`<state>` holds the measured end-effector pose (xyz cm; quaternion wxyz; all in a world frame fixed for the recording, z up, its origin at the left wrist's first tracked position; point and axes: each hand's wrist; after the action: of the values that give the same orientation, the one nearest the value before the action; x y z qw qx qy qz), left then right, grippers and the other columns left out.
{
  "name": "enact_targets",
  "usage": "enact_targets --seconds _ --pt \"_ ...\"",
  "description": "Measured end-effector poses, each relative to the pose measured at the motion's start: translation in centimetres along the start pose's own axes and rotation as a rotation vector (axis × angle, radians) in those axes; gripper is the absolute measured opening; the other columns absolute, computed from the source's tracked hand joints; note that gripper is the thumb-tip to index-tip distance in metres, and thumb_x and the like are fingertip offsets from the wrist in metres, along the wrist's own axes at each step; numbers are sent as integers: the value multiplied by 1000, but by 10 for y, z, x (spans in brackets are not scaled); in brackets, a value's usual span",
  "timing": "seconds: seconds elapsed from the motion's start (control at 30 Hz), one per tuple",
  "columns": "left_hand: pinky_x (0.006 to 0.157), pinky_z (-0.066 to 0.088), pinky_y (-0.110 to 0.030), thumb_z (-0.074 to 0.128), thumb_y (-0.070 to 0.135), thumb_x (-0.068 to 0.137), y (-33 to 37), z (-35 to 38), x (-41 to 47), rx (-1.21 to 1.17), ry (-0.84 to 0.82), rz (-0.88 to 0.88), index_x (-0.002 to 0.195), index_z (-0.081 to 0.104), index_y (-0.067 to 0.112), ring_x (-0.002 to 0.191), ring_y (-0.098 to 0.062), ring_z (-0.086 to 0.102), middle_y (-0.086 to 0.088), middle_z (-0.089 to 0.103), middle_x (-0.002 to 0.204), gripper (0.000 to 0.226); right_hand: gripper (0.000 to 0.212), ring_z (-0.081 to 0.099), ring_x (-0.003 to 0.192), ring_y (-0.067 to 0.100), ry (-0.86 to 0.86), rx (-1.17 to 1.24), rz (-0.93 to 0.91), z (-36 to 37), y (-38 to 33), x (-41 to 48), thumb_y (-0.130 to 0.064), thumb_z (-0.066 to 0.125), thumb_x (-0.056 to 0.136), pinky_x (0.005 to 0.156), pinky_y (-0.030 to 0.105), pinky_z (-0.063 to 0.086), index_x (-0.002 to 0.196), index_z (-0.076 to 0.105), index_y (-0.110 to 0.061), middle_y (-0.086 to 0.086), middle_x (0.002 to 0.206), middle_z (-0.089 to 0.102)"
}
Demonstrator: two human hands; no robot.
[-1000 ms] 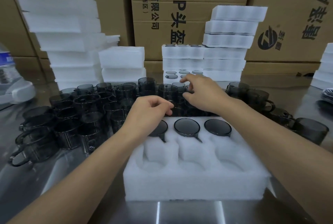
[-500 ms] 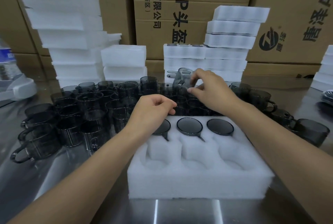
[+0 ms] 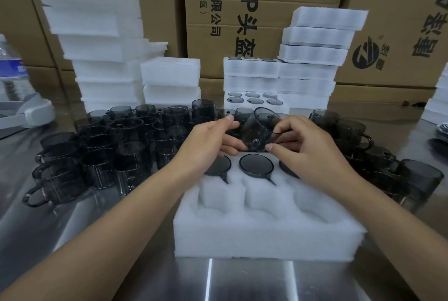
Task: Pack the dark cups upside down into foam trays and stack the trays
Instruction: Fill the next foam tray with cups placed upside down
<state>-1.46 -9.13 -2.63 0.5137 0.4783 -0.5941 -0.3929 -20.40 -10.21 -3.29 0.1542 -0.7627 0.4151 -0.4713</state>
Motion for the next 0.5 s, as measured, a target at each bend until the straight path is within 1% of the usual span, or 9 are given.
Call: enact_targets --seconds 0.07,0.2,0.27,0.4,0.5 --pt "62 43 -21 39 38 99 -1 -1 0 -11 -26 11 96 63 31 64 -3 65 2 75 78 26 33 63 84 5 24 14 -24 -3 2 -3 -13 78 76 79 22 54 77 54 -35 -14 93 58" --pt "62 43 -21 40 36 99 -2 -3 1 -5 -46 20 97 66 28 63 -4 65 2 75 77 27 28 61 87 5 35 0 -49 -3 2 -6 -16 77 75 81 23 53 79 56 -33 -15 96 57" --pt "63 43 -21 41 36 99 -3 -3 1 3 -49 20 97 67 28 63 -4 65 2 75 77 27 27 60 92 4 36 -15 -56 -3 2 -7 -15 77 76 82 23 53 80 56 -31 -15 98 57" --pt "65 43 -23 42 38 99 -5 -2 2 48 -67 35 96 66 33 65 -2 66 5 75 76 25 34 57 95 5 37 -47 -103 -4 0 -7 -10 77 76 82 26 54 81 54 -34 -15 99 55" --pt "68 42 -24 47 45 93 -6 -2 1 72 -92 46 95 65 36 69 -3 68 7 75 77 21 35 58 97 10 27 -63 -141 -4 1 -8 -6 76 76 82 29 55 87 55 -32 -15 102 54"
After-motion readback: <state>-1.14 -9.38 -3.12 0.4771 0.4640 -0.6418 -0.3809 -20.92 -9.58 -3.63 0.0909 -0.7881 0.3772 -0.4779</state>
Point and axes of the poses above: each hand's wrist, its own x-axis towards the middle knuckle, its own z-axis out of the palm, y = z × x
